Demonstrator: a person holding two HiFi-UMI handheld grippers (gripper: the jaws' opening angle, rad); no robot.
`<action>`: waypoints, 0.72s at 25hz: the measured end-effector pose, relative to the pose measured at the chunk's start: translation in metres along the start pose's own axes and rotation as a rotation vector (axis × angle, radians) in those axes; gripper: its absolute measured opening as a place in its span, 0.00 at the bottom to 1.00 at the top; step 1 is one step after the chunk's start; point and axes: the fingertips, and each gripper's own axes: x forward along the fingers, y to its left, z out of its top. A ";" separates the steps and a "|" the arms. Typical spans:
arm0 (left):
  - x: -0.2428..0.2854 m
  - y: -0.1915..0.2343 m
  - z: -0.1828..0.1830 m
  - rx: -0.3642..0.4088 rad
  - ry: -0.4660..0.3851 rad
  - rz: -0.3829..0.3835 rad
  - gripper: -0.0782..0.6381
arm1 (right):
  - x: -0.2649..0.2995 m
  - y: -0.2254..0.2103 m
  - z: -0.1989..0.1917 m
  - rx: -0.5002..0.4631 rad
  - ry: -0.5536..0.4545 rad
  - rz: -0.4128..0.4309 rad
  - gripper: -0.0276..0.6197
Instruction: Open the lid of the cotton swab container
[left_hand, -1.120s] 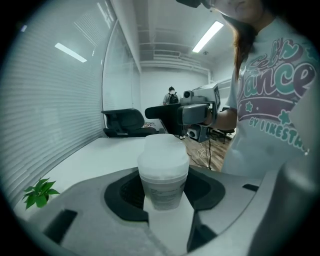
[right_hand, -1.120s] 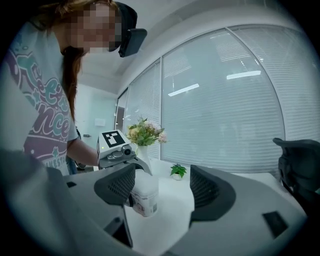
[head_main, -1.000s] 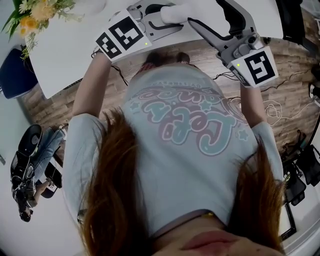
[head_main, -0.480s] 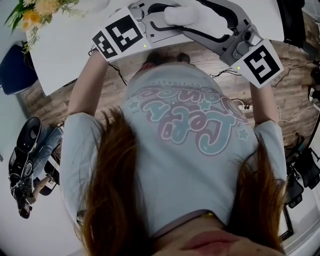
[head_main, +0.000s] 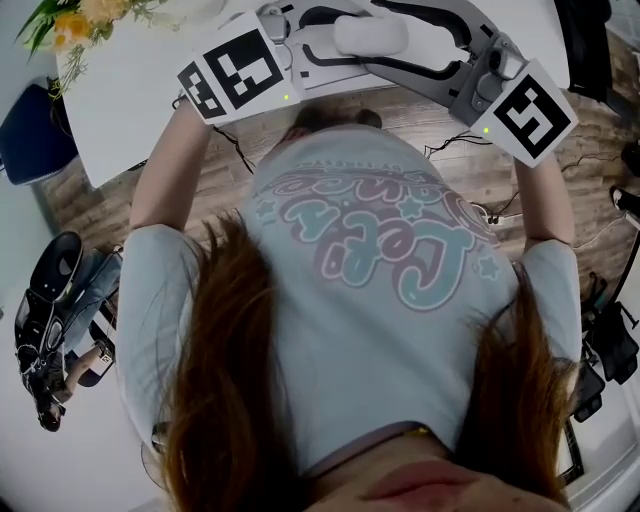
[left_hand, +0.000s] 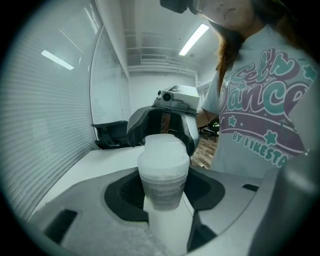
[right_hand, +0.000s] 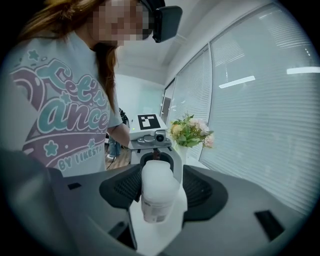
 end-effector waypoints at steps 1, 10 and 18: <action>-0.001 0.000 0.001 0.003 0.000 0.001 0.38 | 0.001 0.000 0.001 -0.001 -0.003 0.013 0.44; -0.010 -0.005 0.015 0.004 -0.023 -0.011 0.38 | 0.007 0.009 0.010 -0.007 -0.005 0.122 0.42; -0.012 -0.006 0.017 0.017 -0.003 -0.006 0.38 | 0.009 0.013 0.010 0.008 0.016 0.151 0.40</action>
